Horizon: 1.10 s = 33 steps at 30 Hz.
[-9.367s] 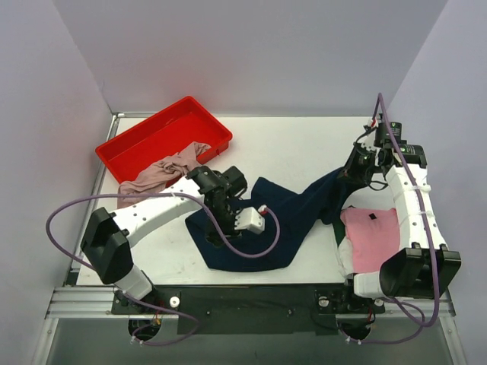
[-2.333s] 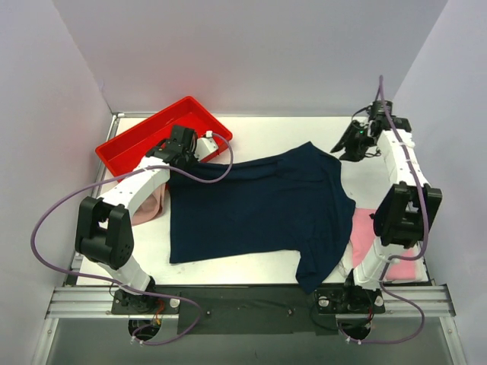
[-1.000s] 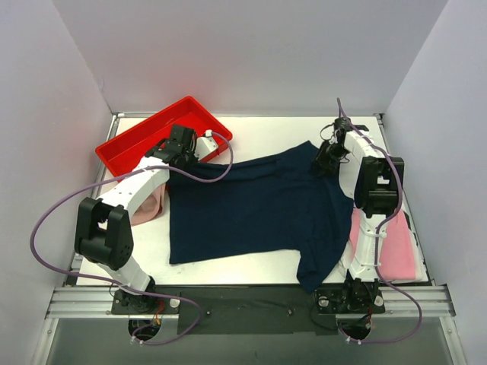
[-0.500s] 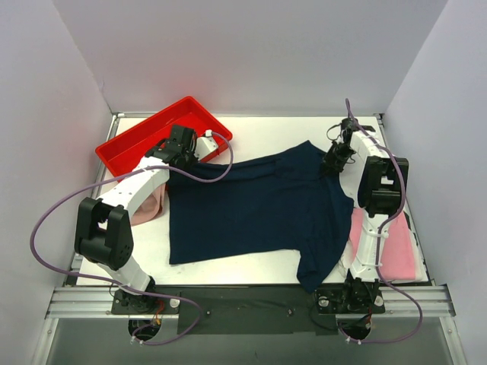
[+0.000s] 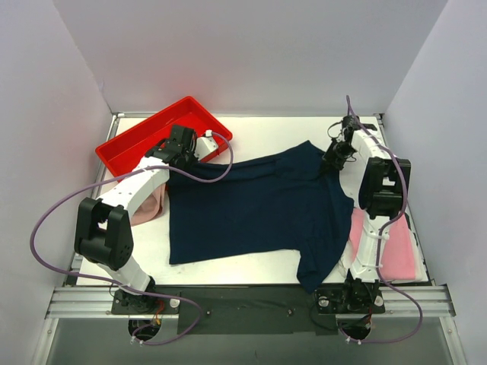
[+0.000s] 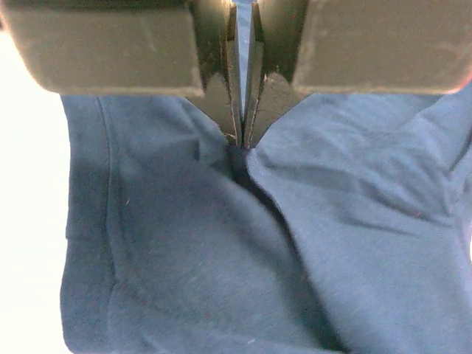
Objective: Fold and stack the t-shirts
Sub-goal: Grap the side of the flattened tshirt furthest away from the robot with both arms, then fold the flattened tshirt in 1/3 of the way
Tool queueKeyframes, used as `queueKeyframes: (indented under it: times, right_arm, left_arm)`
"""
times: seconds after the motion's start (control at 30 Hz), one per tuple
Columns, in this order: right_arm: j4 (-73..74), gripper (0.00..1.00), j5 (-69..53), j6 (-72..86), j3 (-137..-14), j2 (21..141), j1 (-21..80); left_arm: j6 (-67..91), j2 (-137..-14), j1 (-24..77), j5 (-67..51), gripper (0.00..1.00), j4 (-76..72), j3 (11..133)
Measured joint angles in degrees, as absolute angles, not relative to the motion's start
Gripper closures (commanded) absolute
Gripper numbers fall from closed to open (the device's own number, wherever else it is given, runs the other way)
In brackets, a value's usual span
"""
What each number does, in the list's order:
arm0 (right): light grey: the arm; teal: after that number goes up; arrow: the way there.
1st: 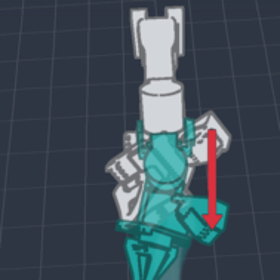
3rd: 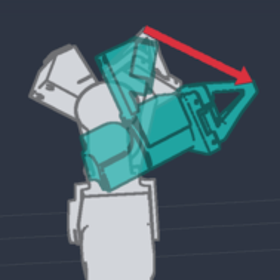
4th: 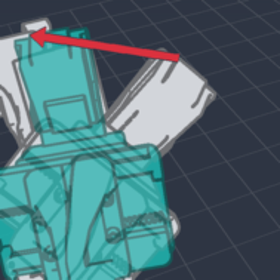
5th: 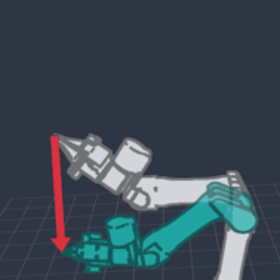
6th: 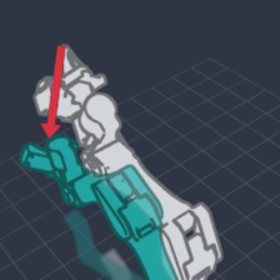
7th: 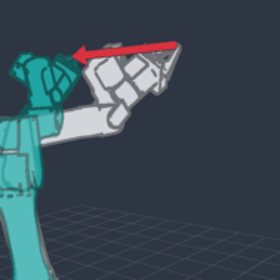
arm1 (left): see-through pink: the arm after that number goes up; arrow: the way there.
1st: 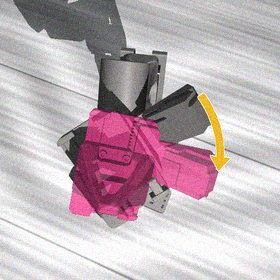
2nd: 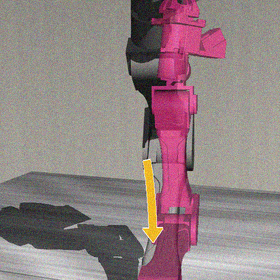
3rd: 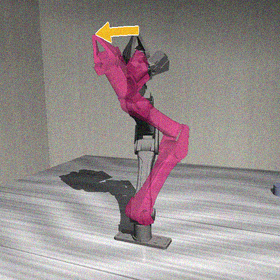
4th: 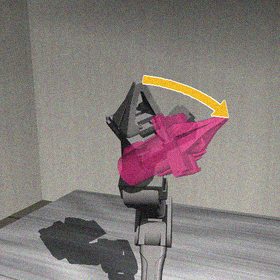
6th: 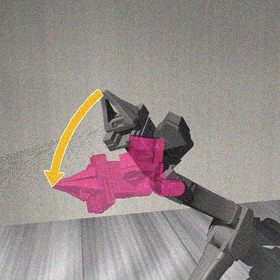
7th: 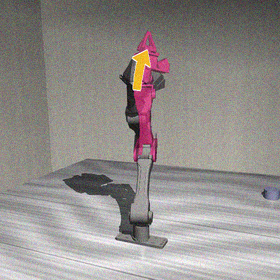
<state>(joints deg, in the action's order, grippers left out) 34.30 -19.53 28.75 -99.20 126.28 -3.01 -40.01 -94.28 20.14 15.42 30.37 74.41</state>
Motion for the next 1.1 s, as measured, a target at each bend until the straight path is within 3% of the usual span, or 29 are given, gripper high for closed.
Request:
queueKeyframes:
  times: [0.17,0.63,0.9,1.1]
  right_arm:
    - [34.44,1.0,-22.04,28.01,-97.03,118.83,-3.57]
    - [38.19,1.0,-27.81,26.87,-74.3,80.84,-12.75]
    - [43.97,1.0,-30.59,24.71,-65.17,69.8,-18.22]
    - [44.86,1.0,-31.38,23.83,-53.71,69.04,-18.33]
  left_arm:
    - [-40.69,-93.84,20.14,15.4,1.0,30.41,74.41]
    - [-43.31,-90.43,20.14,12.51,1.0,33.76,71.79]
    - [-47.27,-86.24,20.6,8.03,1.0,40.56,65.39]
    - [-47.44,-87.94,23.0,7.01,1.0,40.42,56.66]
